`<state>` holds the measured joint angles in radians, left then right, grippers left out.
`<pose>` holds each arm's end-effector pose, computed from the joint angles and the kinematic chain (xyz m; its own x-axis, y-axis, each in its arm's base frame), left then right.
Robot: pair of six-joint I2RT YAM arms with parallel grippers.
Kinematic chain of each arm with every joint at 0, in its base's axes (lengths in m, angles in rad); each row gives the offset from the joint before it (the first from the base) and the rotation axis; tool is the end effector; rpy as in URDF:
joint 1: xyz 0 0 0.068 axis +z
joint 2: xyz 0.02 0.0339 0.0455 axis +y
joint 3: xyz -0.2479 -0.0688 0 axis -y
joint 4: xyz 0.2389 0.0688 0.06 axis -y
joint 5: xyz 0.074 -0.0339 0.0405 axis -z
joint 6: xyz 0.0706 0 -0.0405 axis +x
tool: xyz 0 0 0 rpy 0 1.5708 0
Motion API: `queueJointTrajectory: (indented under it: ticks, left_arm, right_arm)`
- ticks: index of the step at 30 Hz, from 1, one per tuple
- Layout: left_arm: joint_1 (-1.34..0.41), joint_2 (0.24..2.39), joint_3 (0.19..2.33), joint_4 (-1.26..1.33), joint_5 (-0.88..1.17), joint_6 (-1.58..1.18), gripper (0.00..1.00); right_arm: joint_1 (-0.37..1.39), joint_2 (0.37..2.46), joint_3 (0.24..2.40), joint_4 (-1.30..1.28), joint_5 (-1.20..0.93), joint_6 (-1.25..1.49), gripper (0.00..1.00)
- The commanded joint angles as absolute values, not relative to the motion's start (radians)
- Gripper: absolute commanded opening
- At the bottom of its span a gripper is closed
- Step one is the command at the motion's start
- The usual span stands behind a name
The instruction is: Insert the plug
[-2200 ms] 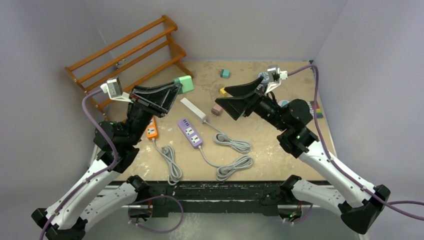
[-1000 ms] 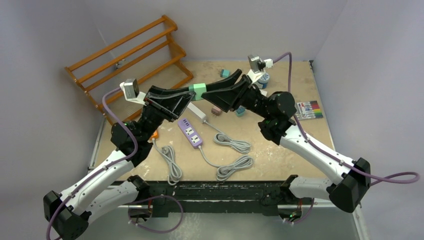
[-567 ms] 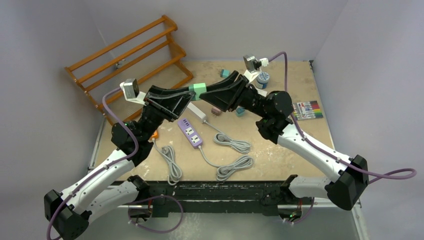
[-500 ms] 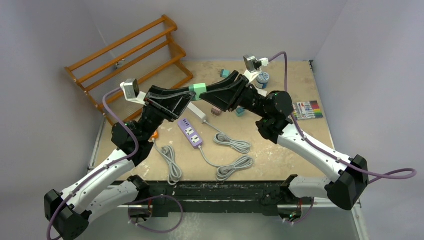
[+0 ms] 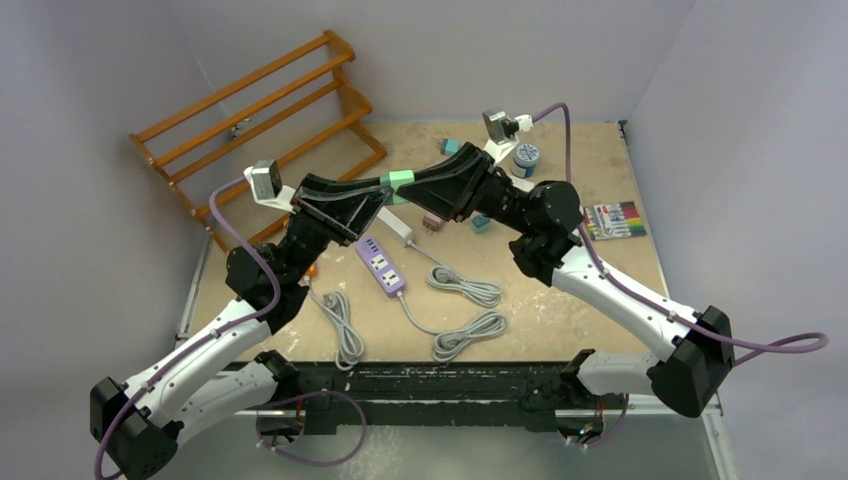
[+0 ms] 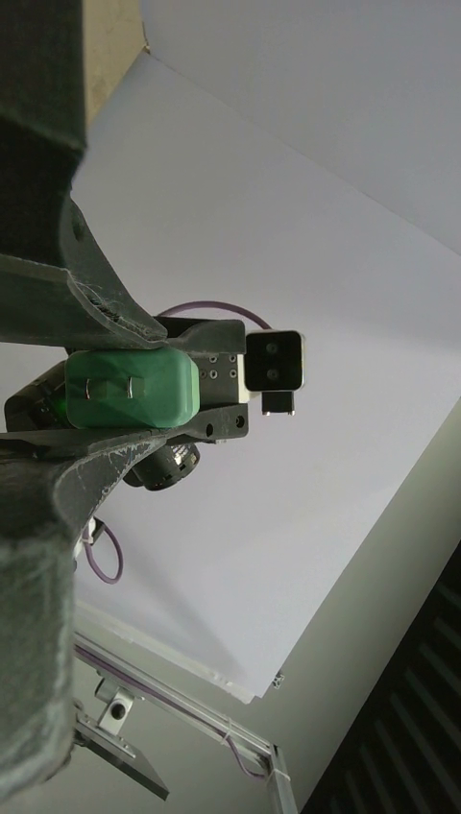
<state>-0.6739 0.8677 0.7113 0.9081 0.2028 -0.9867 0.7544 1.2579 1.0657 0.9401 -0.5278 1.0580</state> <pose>0.1549 -0.1419 0.4224 -0.3116 -0.7969 -0.5176 0.8456 0.0159 -0.5336 0.1860 0.2236 0.4544 -0.5069 0.5567 -0.6581 -0.8541 -0.2211 0.4708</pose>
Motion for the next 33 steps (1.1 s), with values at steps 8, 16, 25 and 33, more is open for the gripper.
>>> queueJointTrajectory:
  ticks: [8, 16, 25, 33]
  left_arm:
    - [-0.670, 0.852, 0.717, 0.910, 0.195, -0.981, 0.31]
    - [-0.669, 0.646, 0.733, 0.443, -0.126, -0.846, 0.82]
    - [-0.669, 0.649, 0.907, -0.143, -0.484, -0.661, 0.82]
    - [-0.667, 1.108, 1.204, -0.648, -0.677, -0.759, 0.86]
  right_arm:
    - [0.759, 1.228, 1.099, 0.986, -0.532, 1.035, 0.00]
    - [0.759, 1.036, 1.091, 0.607, -0.367, 0.747, 0.00]
    - [0.761, 1.008, 1.179, -0.074, 0.291, 0.348, 0.00]
    - [0.760, 1.162, 1.154, -0.222, 0.378, 0.356, 0.00]
